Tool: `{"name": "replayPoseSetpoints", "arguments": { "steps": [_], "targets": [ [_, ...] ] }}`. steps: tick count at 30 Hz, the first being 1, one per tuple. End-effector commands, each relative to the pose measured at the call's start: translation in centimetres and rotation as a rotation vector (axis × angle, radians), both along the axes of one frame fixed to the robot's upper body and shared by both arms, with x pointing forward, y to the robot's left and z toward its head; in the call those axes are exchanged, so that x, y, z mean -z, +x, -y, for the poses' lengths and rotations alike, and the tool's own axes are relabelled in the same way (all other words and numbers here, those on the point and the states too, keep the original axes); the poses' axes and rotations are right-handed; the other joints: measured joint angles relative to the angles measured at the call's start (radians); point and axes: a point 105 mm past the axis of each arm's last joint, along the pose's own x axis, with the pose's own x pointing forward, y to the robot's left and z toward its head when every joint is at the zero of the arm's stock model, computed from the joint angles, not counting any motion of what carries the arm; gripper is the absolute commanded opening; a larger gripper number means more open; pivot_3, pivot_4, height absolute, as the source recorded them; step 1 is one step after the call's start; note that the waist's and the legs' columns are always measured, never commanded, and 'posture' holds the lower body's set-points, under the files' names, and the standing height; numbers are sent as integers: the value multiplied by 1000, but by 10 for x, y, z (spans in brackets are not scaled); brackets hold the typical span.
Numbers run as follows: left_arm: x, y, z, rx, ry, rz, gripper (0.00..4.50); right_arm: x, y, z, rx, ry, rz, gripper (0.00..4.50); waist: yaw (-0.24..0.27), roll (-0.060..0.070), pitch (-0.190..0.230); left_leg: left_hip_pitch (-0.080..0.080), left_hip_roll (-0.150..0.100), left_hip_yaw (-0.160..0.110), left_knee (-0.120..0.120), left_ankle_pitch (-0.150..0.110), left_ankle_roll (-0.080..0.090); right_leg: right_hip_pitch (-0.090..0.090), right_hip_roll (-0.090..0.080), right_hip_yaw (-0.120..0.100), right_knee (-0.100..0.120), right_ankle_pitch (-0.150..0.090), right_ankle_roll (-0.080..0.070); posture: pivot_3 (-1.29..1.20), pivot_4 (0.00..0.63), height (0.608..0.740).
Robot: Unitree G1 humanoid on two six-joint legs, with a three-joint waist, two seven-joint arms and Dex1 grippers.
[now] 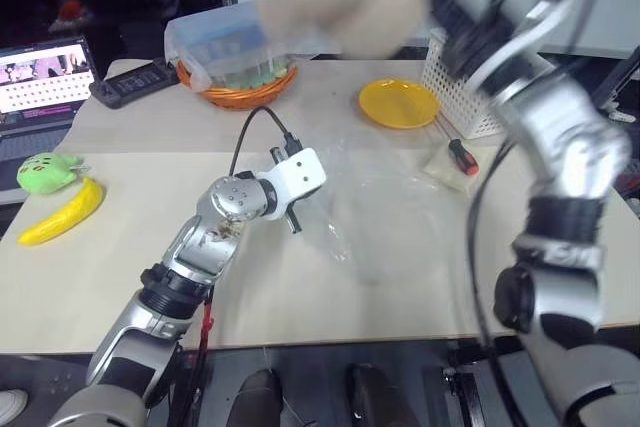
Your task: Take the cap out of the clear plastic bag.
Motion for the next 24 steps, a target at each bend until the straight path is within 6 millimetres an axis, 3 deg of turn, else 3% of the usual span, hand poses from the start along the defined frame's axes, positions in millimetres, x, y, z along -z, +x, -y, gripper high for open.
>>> {"name": "replayPoseSetpoints", "arguments": {
  "steps": [1,5,9,17,20,22,23,24],
  "targets": [
    [-9,-5,-5,-12,12,43,0,34,-18,1,-50,-137,-64,13,10,0,0,-3,0,0,0,0,0,-3,0,0,1,0,0,0,150,740],
    [-7,-7,-8,-23,17,39,0,94,-37,14,-100,-271,-227,13,15,0,0,-12,0,0,0,0,0,-10,-1,0,2,1,2,0,150,740],
    [-5,-7,-10,-28,22,38,0,130,-44,25,-87,-345,-329,13,14,0,0,-8,-1,0,3,0,1,-7,-1,0,-1,1,2,0,150,740],
    [-8,-14,-12,8,1,37,0,134,-32,19,-30,-315,-330,2579,-12,0,0,9,1,-1,2,1,3,7,4,2,0,0,5,0,150,740],
    [-5,-30,-12,99,-35,-42,669,130,-28,24,-6,-348,-306,3524,-17,0,0,9,1,-1,2,1,3,8,4,2,-1,0,5,0,150,740],
    [5,-45,-19,163,-3,-117,1454,127,-27,27,-4,-369,-288,4272,-19,0,0,9,1,-1,1,1,3,7,4,2,-1,0,4,0,150,740],
    [10,-52,-28,171,12,-160,1957,126,-28,30,0,-400,-273,4500,-18,0,0,9,1,-1,0,1,3,7,4,2,-1,1,3,0,150,740],
    [14,-58,-38,170,20,-192,2133,125,-28,35,5,-427,-262,4500,-18,0,0,9,1,-1,0,1,3,7,4,2,-1,0,2,0,150,740]
  ]
}}
